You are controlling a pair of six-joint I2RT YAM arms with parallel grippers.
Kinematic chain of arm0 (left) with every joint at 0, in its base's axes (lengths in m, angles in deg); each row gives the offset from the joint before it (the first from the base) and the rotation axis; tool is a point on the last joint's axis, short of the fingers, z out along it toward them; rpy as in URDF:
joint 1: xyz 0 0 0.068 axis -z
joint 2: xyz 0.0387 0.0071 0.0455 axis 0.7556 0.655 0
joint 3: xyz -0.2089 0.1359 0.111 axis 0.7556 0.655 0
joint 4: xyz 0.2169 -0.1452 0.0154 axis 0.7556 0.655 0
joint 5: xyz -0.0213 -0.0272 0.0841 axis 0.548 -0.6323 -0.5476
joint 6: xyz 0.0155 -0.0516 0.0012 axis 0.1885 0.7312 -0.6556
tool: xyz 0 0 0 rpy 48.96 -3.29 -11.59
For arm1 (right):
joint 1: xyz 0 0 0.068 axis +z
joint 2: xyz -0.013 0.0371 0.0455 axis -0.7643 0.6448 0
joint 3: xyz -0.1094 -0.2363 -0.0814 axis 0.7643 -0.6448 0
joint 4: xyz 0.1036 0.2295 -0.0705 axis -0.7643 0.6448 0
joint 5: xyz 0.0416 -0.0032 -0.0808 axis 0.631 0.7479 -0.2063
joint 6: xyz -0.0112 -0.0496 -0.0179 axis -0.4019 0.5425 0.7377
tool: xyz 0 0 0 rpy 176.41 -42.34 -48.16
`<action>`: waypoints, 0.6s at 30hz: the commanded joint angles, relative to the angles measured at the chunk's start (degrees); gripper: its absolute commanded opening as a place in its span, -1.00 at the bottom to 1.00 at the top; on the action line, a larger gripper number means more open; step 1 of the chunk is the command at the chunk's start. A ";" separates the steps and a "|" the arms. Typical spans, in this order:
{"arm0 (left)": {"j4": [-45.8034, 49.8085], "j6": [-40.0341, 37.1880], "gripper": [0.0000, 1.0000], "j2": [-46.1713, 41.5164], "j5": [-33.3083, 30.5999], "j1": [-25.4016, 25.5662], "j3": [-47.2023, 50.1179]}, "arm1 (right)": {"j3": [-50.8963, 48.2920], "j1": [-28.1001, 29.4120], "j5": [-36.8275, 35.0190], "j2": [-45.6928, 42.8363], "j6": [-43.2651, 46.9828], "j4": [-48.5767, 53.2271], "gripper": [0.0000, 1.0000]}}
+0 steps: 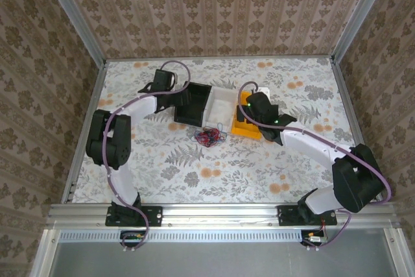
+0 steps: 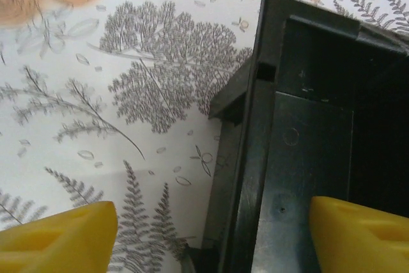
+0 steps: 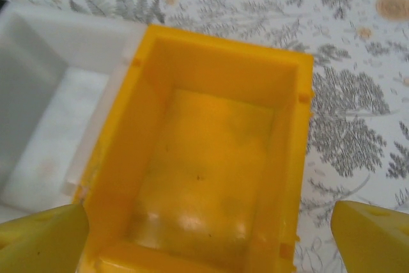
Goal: Untangle the cables
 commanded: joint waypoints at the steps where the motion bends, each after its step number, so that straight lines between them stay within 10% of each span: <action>1: 2.26 4.42 0.28 0.89 -1.36 1.02 0.07 | 0.39 -1.22 -0.49 0.38 -2.22 3.35 0.98; 18: 2.40 11.84 -0.89 4.71 -3.38 1.70 -4.02 | 3.94 4.92 15.79 6.17 11.76 2.23 0.95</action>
